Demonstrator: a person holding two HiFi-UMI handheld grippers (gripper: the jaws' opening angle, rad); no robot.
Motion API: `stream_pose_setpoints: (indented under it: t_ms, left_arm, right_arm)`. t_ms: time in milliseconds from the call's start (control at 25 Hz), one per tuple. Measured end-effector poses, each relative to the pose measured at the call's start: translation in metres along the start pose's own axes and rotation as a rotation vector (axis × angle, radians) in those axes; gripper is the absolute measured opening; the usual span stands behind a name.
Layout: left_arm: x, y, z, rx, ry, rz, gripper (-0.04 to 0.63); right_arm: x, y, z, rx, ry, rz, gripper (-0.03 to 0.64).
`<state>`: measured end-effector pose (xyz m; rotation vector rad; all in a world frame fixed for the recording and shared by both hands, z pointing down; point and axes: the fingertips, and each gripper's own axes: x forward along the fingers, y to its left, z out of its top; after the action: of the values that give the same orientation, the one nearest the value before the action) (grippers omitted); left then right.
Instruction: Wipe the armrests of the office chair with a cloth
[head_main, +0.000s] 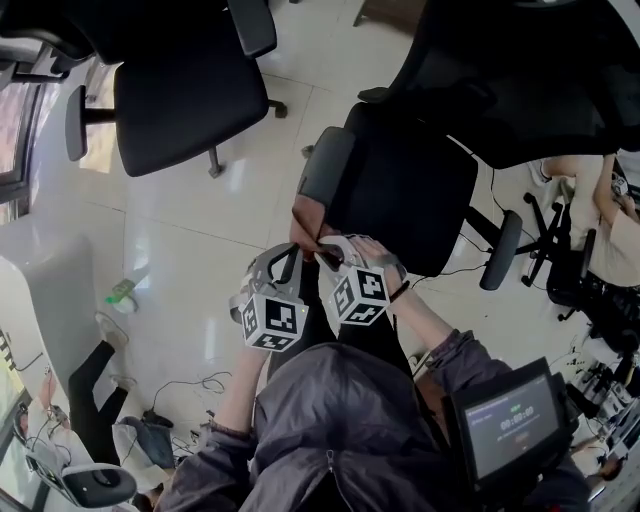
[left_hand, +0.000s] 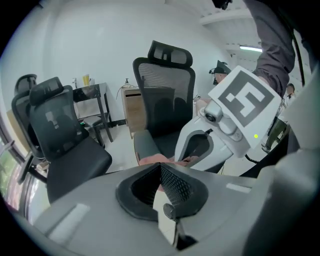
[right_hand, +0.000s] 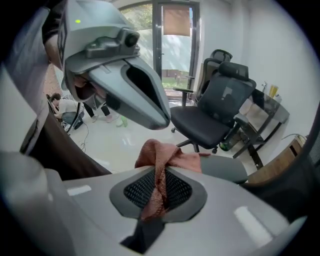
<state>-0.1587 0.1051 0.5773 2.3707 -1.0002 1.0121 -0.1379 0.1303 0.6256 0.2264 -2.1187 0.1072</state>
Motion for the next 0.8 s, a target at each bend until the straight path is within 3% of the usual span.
stream_pose_setpoints:
  t_ms: [160, 560, 800]
  left_arm:
    - [0.0, 0.0, 0.003, 0.009, -0.001, -0.01, 0.017]
    - [-0.003, 0.008, -0.004, -0.003, 0.003, -0.007, 0.017]
    - [-0.013, 0.012, -0.007, -0.031, 0.008, 0.017, 0.017]
  right_arm:
    - [0.001, -0.014, -0.002, 0.016, 0.004, -0.018, 0.04]
    - [0.019, -0.175, -0.027, 0.032, 0.106, -0.204, 0.04]
    - [0.007, -0.249, -0.04, 0.08, 0.188, -0.351, 0.04]
